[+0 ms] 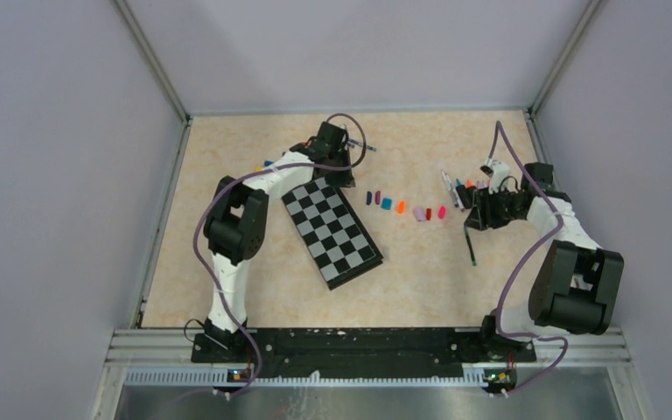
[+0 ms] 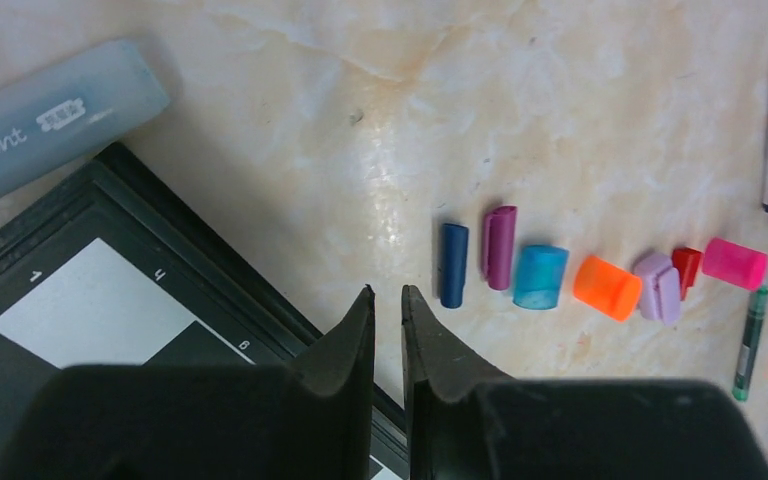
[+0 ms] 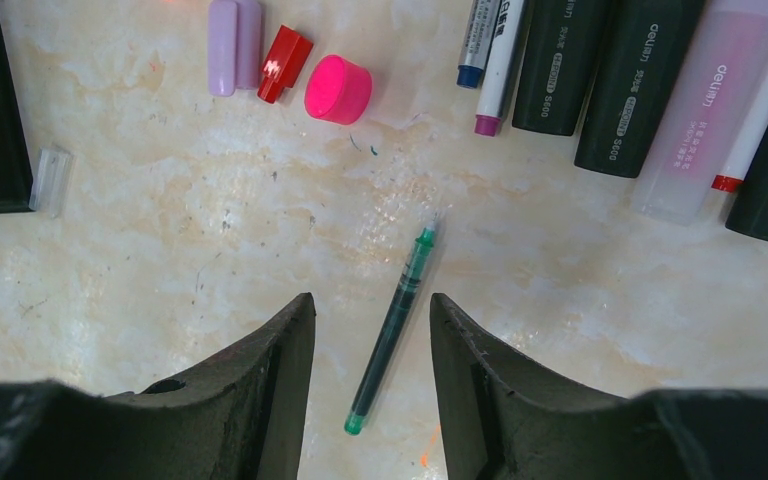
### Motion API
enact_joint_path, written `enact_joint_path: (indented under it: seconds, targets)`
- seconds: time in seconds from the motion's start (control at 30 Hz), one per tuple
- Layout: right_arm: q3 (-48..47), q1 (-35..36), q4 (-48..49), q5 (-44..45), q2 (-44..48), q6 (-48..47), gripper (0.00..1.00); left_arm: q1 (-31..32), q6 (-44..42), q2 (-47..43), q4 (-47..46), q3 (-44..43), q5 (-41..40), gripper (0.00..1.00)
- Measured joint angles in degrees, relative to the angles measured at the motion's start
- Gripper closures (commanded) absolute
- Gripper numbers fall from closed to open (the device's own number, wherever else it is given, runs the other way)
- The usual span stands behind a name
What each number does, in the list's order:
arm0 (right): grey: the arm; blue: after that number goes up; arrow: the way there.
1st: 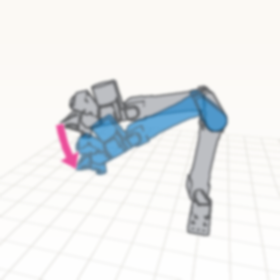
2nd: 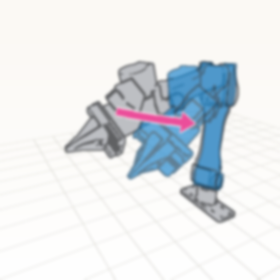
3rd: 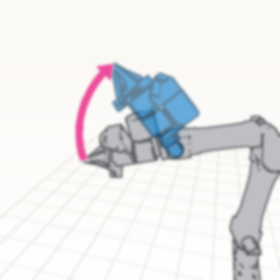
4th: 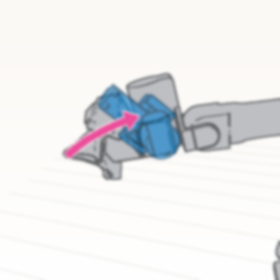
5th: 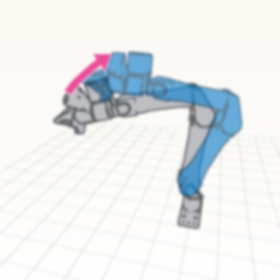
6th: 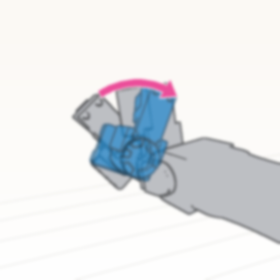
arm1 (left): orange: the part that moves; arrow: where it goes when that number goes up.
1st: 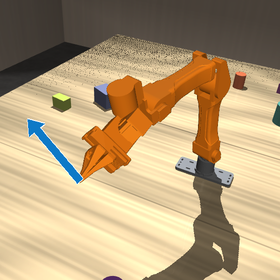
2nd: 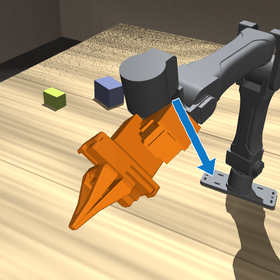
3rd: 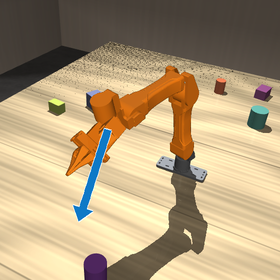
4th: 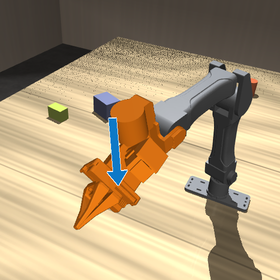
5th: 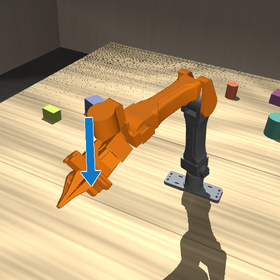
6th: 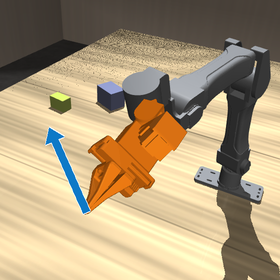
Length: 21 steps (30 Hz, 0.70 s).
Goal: Open the pen caps
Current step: Adjust the distractor at the center of the board.
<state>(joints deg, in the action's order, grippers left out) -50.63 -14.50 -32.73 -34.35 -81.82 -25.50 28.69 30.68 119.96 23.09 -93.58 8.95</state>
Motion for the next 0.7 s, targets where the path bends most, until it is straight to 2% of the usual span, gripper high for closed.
enact_joint_path:
  seconds: [0.53,0.7]
  targets:
    - [0.0,0.0,-0.1,0.0,0.0,0.0,0.55,1.7,11.6,3.7,14.8,-4.0,-18.4,0.83]
    - [0.0,-0.3,-0.1,-0.1,0.0,0.0,0.55,1.0,14.5,0.7,14.7,2.6,-20.9,0.82]
